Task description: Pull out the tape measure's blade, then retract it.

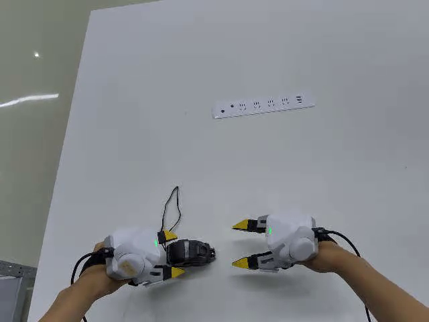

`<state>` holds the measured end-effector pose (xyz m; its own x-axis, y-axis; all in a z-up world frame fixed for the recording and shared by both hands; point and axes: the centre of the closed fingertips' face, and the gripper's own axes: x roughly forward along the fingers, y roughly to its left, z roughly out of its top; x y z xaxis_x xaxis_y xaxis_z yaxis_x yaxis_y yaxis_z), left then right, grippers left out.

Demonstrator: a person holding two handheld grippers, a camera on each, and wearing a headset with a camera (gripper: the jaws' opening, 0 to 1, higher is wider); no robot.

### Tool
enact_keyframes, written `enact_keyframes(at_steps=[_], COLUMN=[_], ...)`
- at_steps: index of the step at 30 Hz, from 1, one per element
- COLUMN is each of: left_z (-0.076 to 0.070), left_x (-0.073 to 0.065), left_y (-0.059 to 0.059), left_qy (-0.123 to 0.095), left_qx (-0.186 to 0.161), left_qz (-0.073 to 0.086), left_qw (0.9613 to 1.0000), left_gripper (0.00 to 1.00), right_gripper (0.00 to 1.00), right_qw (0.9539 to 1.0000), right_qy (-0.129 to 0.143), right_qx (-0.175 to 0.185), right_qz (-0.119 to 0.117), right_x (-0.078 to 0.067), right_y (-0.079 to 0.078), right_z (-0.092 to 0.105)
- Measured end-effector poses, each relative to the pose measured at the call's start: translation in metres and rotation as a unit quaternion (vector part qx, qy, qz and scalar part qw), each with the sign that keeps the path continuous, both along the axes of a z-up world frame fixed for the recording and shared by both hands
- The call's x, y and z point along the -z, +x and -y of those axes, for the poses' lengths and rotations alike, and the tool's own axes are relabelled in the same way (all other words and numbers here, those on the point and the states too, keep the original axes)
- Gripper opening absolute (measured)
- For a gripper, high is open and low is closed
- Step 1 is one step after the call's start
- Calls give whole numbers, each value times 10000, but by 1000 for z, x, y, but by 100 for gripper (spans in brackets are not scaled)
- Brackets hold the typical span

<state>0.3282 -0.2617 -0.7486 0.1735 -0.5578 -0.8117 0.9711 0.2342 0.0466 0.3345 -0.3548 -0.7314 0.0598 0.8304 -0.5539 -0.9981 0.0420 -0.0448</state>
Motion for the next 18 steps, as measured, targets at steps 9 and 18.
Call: enact_keyframes(at_steps=[9,18], left_z=[2,2], left_x=[6,9], left_y=[-2,-2], left_qy=[178,263], left_qx=[280,417], left_qz=[-137,-177], left_qw=[9994,9986], left_gripper=[32,30], right_gripper=[40,36], right_qw=[9999,9996], right_qy=[-9,-80], right_qx=[-122,-253], right_qz=[-21,-8], right_x=[6,15], right_y=[-1,-1], right_z=[-10,-18])
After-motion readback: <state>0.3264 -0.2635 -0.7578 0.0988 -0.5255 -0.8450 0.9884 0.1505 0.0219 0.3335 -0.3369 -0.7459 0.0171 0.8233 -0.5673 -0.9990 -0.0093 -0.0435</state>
